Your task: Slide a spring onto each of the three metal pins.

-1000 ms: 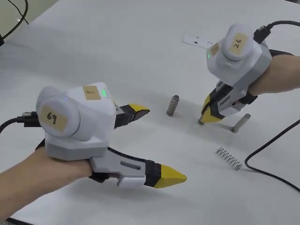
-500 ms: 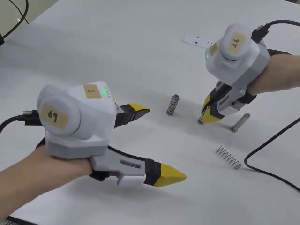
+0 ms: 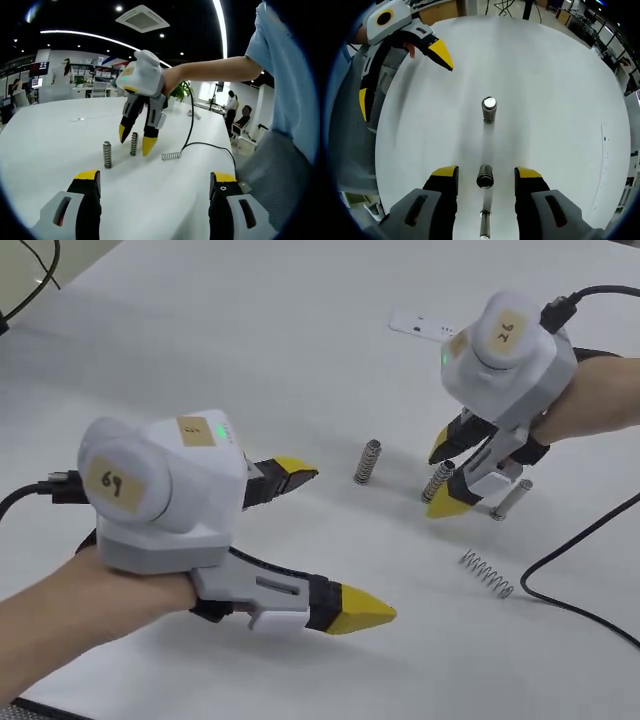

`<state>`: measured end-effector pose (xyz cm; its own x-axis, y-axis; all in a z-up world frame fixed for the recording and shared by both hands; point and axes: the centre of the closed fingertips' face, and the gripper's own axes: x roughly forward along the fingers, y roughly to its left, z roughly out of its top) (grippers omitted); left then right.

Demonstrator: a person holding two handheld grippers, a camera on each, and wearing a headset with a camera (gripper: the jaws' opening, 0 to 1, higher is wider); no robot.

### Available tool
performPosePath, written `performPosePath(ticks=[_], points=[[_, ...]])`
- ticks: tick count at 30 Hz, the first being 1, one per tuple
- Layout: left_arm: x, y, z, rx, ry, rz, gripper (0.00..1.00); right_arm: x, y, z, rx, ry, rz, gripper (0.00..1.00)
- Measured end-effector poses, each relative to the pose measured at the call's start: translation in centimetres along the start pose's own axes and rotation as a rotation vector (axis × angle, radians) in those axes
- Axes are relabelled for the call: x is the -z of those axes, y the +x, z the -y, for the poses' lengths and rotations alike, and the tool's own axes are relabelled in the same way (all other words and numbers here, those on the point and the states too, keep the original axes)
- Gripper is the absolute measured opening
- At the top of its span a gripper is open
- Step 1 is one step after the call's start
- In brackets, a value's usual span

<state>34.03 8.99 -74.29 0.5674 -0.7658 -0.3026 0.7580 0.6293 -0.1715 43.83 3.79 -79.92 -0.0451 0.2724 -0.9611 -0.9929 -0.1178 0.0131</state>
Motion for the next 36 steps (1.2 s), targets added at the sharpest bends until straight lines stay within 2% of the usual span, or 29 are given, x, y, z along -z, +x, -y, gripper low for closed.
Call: performPosePath(ticks=[2, 9, 14, 27, 36], points=[[0.0, 0.0, 0.0, -0.001, -0.003, 0.0, 0.88, 0.0, -0.1, -0.2, -0.006, 0.009, 0.004, 0.43], [0.1, 0.0, 0.1, 0.003, -0.002, -0.004, 0.88, -0.3, -0.2, -0.1, 0.013, 0.029, 0.043, 0.54], [0.2, -0.1, 0.2, 0.003, 0.003, -0.009, 0.88, -0.7, -0.5, -0.3, 0.029, 0.039, 0.087, 0.7], [-0.3, -0.3, -0.1, 0.001, 0.013, -0.017, 0.88, -1.2, -1.4, -0.3, 0.072, 0.068, 0.158, 0.93], [-0.7, 0.0, 0.2, 0.018, 0.031, -0.023, 0.87, -1.2, -2.9, -1.0, 0.104, 0.094, 0.213, 0.93]])
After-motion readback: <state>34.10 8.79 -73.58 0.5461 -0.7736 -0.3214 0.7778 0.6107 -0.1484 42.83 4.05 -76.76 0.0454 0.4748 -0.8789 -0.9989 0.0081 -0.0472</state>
